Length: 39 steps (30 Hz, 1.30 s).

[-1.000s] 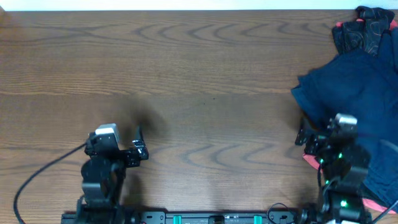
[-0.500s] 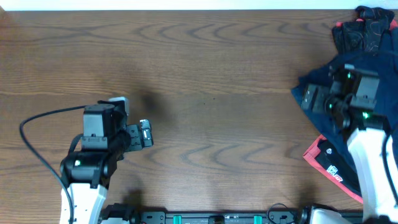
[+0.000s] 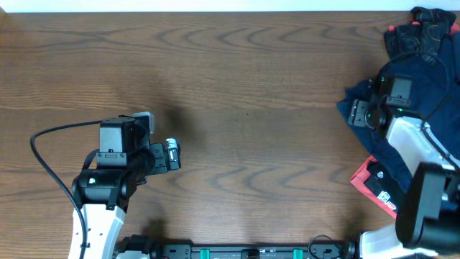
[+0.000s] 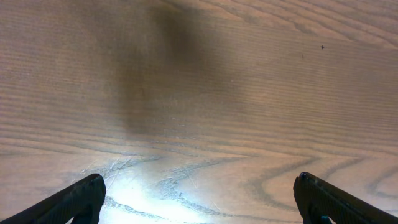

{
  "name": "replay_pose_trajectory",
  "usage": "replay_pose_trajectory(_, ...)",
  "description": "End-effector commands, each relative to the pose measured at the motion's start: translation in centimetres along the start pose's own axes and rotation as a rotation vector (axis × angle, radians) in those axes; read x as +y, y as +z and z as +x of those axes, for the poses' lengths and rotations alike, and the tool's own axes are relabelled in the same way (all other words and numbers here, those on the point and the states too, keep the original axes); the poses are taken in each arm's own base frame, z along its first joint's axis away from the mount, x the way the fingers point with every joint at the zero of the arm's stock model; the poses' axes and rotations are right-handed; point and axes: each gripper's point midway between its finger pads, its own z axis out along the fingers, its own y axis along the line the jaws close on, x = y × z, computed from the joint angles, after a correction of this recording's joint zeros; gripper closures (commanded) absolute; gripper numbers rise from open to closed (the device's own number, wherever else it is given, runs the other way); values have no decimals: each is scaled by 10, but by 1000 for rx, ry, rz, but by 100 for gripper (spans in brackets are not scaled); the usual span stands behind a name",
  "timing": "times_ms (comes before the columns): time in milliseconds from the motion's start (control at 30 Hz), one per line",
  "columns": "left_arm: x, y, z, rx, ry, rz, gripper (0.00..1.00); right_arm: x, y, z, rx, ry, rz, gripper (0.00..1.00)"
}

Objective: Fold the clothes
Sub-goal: 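Reach the right gripper into the navy clothing pile and grasp a garment edge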

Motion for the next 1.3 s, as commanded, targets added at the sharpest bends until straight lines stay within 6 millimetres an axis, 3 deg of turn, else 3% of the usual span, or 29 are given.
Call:
replay_pose_trajectory(0, -3, -4, -7, -18, -9, 11, 2, -14, 12, -2, -3, 25, 98, 27)
replay_pose_trajectory(233, -3, -4, -7, -18, -9, 11, 2, -9, 36, 16, 61, 18, 86, 31)
replay_pose_trajectory(400, -3, -4, -7, -18, -9, 11, 2, -9, 39, 18, 70, 32, 87, 80)
replay_pose_trajectory(433, -3, -4, -7, -18, -9, 11, 2, -9, 38, 17, 64, 40, 87, 84)
replay_pose_trajectory(533, -3, -4, -7, -18, -9, 11, 2, -10, 30, 9, 36, 48, 86, 86)
replay_pose_trajectory(633, -3, -4, -7, -18, -9, 11, 2, -11, 17, -5, -13, 55, 82, 77)
replay_pose_trajectory(733, -3, -4, -7, -18, -9, 11, 2, -11, 3, -18, -64, 62, 79, 76)
replay_pose_trajectory(800, -3, -4, -7, -18, -9, 11, 2, -12, -6, -25, -92, 65, 77, 80)
replay_pose_trajectory(933, -3, -4, -7, -19, -9, 11, 2, -12, -14, -31, -117, 68, 75, 99)
replay_pose_trajectory(1033, -3, -4, -7, -19, -9, 11, 2, -12, -13, -28, -107, 67, 76, 98)
replay_pose_trajectory(1167, -3, -4, -7, -18, -9, 11, 2, -6, -12, -20, -73, 61, 44, 70)
replay_pose_trajectory(1267, -3, -4, -7, -18, -9, 11, 2, -3, -9, -9, -29, 56, 23, 62)
